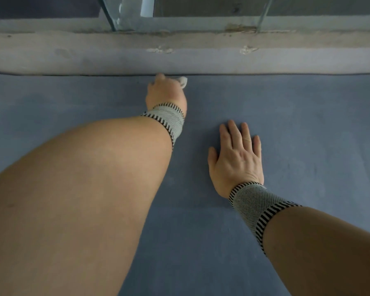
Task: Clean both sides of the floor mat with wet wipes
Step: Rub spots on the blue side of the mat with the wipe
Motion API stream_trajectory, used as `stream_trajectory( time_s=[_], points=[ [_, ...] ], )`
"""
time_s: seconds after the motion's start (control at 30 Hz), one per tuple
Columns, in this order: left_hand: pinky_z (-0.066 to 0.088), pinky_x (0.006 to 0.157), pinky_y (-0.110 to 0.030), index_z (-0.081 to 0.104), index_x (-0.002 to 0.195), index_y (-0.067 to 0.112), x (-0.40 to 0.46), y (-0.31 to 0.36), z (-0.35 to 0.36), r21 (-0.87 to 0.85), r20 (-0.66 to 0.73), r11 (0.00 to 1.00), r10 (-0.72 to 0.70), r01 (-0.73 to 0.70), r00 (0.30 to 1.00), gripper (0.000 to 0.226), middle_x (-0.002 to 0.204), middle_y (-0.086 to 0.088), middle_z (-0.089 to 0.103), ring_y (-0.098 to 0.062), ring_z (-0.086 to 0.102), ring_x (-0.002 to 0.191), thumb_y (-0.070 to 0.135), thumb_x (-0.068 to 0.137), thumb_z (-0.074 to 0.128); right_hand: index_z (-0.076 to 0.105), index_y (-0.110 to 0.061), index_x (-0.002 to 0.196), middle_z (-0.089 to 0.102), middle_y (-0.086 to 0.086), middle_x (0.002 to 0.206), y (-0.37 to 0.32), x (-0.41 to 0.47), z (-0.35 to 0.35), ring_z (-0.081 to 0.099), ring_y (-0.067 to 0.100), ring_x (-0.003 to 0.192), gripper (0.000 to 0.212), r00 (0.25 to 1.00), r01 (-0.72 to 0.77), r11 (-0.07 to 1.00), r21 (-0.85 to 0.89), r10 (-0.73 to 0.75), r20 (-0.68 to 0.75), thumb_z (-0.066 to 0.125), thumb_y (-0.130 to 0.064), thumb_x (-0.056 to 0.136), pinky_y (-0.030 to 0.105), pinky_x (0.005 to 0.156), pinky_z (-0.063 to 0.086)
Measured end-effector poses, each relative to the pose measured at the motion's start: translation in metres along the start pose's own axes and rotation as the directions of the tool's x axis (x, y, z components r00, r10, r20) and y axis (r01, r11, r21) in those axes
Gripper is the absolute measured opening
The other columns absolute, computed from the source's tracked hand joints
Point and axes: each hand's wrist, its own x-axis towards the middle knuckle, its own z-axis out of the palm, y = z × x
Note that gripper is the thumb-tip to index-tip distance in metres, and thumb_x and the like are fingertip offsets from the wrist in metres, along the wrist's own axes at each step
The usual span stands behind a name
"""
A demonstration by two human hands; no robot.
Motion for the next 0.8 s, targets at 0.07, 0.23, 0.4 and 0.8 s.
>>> stream_trajectory(
  time_s=[0.07,0.23,0.4,0.8],
  points=[
    [0.043,0.092,-0.036,0.056,0.127,0.018,-0.018,0.02,-0.002,0.052,0.048,0.984,0.167,-0.169,0.985,0.031,0.13,-0.011,0.048,-0.03,0.046,0.121,0.019,0.098,0.045,0.013,-0.02,0.149,0.009,-0.004,0.158,0.0,0.0,0.0,-0.003,0.022,0.146,0.063,1.0,-0.006,1.0,-0.002,0.006,-0.005,0.019,-0.047,0.094,0.042,0.117,-0.005],
    [0.039,0.102,-0.038,0.053,0.134,0.036,-0.023,0.03,0.011,0.025,0.127,0.911,0.405,-0.411,0.906,0.039,0.133,-0.005,0.046,-0.028,0.041,0.123,0.022,0.099,0.044,0.014,-0.019,0.15,0.01,-0.004,0.158,0.0,0.0,-0.001,-0.002,0.021,0.146,0.063,1.0,-0.006,1.0,0.004,0.006,-0.009,0.02,-0.047,0.094,0.042,0.117,-0.006],
    [0.037,0.085,-0.032,0.056,0.09,0.025,0.008,-0.006,-0.009,0.071,-0.039,0.997,0.023,-0.02,0.999,0.013,0.114,-0.01,0.051,-0.028,0.045,0.12,0.028,0.097,0.046,0.014,-0.02,0.149,0.01,-0.005,0.158,0.0,-0.001,0.001,-0.002,0.022,0.146,0.064,1.0,-0.01,1.0,-0.001,0.01,-0.009,0.016,-0.048,0.092,0.042,0.116,-0.006],
    [0.041,0.08,-0.042,0.056,0.116,0.028,0.009,-0.045,-0.027,0.253,-0.065,0.967,-0.012,0.028,0.998,0.034,0.129,-0.013,0.045,-0.033,0.042,0.12,0.005,0.093,0.047,0.011,-0.021,0.15,0.008,-0.006,0.158,0.001,0.0,0.001,-0.003,0.02,0.146,0.065,1.0,-0.013,0.999,-0.03,0.013,0.004,0.015,-0.05,0.092,0.041,0.117,-0.006]
  ],
)
